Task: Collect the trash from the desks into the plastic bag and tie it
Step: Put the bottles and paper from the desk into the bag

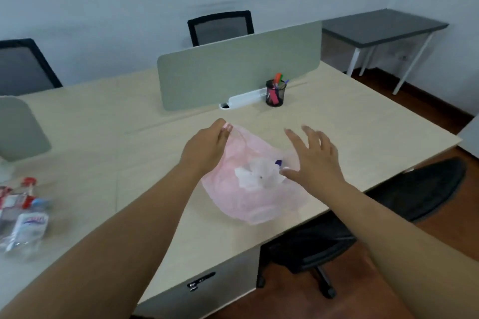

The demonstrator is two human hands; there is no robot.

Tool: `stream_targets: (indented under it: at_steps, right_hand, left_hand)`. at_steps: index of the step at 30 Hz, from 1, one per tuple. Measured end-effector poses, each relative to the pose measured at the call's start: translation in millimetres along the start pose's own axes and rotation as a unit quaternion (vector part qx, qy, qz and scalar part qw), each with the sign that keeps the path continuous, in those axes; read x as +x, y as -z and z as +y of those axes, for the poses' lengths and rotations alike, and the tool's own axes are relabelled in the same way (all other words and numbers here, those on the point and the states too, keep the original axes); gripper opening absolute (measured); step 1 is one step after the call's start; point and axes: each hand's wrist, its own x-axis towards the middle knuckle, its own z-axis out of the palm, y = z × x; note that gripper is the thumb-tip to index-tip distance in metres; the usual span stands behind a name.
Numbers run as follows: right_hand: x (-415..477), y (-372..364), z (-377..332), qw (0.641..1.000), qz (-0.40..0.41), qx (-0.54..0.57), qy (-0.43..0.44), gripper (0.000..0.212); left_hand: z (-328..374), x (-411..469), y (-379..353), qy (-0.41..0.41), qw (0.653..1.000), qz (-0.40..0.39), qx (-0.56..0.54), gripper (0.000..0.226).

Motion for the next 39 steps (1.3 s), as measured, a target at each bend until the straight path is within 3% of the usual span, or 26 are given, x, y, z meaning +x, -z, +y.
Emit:
stream_targets:
  at_steps: [2, 4, 5, 6, 9, 13, 17, 21, 27, 31, 36, 39]
  right_hand:
    - [30, -8, -32, 0.995, -0.023, -0.093, -0.004, 0.087]
    - [49, -16, -57, 0.989, -0.033, -0.144, 0.021, 0.043]
    - [56, -20, -70, 0.991, -0.025, -0.126, 0.034, 0.02]
    - [62, -24, -84, 0.996, -0.021, -0.074, 0.048, 0.011]
    - [84, -35, -145, 0.989, -0.058, 0.117, 0.075, 0.008]
    - [100, -42, -252, 0.945, -0.121, 0.275, 0.13, 0.014]
    - [91, -56, -330, 0.917, -0.176, 0.307, 0.184, 0.014]
    - [79, -73, -359, 0.91, -0.212, 0.296, 0.2, 0.02]
    - [87, -81, -393, 0.917, -0.181, 0.319, 0.156, 0.031]
    - [90, -99, -404, 0.939, -0.162, 0.276, 0.122, 0.034]
    - [98, -106, -397, 0.961, -0.133, 0.239, 0.047, 0.033]
    - [101, -101, -390, 0.965, -0.106, 0.24, -0.001, 0.032]
  left_hand:
    - [-27, -4, 22, 0.017, 0.999, 0.013, 0.025, 0.03]
    - [-57, -14, 46, 0.046, 0.997, 0.03, 0.047, 0.031]
    - [-73, -20, 59, 0.067, 0.995, 0.044, 0.056, 0.031]
    - [-89, -26, 70, 0.089, 0.993, 0.056, 0.062, 0.03]
    - [-139, -53, 101, 0.168, 0.98, 0.082, 0.072, 0.029]
    - [-200, -111, 134, 0.289, 0.946, 0.142, 0.019, 0.036]
    - [-250, -191, 153, 0.413, 0.892, 0.172, 0.062, 0.059]
    - [-292, -245, 152, 0.547, 0.824, 0.111, 0.093, 0.074]
    - [-355, -239, 128, 0.538, 0.838, 0.059, 0.063, 0.072]
    - [-387, -231, 114, 0.539, 0.84, 0.048, 0.029, 0.066]
    - [-401, -222, 137, 0.467, 0.858, 0.148, -0.156, 0.058]
    - [-395, -206, 174, 0.406, 0.858, 0.122, -0.291, 0.039]
